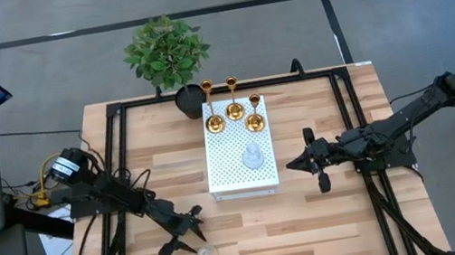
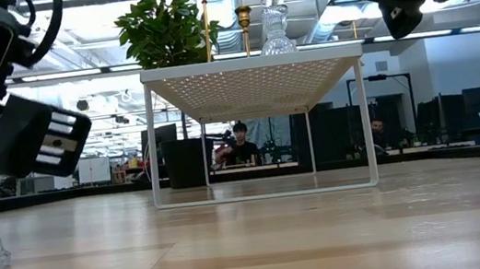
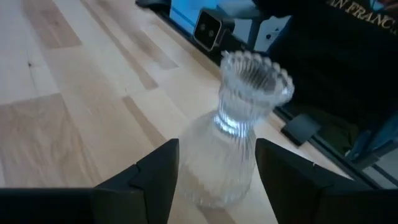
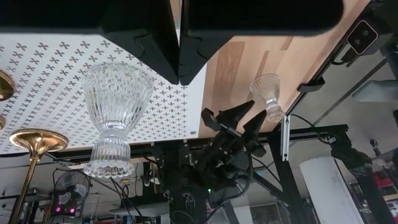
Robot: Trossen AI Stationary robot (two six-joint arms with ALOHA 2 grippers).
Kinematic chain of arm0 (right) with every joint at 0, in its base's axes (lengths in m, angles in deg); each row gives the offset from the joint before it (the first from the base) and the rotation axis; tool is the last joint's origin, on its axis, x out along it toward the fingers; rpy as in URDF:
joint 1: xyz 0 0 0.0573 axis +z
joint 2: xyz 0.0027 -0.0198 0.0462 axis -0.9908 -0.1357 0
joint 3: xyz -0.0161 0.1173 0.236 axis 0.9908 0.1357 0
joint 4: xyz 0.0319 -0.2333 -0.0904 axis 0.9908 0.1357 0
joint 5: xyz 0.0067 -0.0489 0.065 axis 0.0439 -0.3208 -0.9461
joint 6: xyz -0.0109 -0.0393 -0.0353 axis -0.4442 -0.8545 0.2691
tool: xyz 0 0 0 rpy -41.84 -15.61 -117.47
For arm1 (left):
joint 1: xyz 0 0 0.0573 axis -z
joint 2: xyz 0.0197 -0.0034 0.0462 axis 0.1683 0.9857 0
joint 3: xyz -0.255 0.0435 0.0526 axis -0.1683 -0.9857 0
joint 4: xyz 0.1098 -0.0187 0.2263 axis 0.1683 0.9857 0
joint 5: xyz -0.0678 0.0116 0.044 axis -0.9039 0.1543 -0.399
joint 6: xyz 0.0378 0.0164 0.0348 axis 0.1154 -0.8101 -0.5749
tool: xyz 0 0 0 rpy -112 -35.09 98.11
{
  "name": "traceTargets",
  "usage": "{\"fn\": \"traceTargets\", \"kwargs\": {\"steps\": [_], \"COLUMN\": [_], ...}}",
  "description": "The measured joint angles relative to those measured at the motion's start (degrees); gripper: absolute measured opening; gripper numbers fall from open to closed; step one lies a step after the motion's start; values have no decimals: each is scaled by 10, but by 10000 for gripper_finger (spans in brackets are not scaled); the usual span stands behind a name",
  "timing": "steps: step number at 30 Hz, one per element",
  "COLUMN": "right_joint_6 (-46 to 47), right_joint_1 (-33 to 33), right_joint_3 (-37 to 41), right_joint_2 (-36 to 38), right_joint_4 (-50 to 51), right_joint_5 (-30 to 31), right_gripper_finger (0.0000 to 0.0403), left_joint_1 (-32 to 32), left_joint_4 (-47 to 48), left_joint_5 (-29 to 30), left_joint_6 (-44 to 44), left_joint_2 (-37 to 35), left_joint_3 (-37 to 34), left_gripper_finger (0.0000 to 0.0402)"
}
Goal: Pick & Place candle stick holders
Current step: Put the transparent candle holder on the shelf
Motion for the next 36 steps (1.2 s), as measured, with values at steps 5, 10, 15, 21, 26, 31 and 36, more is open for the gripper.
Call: {"fn": "traceTargets", "kwargs": {"steps": [5, 10, 15, 21, 26, 31, 36], "right_joint_6": [0, 0, 0, 0, 0, 0, 0], "right_joint_1": [0, 4, 18, 34, 37, 37, 37], "right_joint_3": [0, 0, 0, 0, 0, 0, 0], "right_joint_2": [0, 0, 0, 0, 0, 0, 0], "right_joint_4": [1, 1, 1, -1, -4, -3, -3], "right_joint_5": [0, 0, 0, 2, 2, 2, 2], "right_gripper_finger": [0, 0, 0, 0, 0, 0, 0], "left_joint_1": [6, 19, 22, 22, 22, 26, 19], "left_joint_4": [-1, -1, -1, -2, -4, -5, -4], "left_joint_5": [-15, -24, -12, -11, -11, -11, -11], "left_joint_6": [0, -1, -1, -4, -3, 1, 34], "left_joint_2": [0, 0, 0, 0, 0, 0, 0], "left_joint_3": [19, 29, 29, 29, 38, 40, 40], "left_gripper_finger": [212, 212, 212, 212, 212, 211, 210]}}
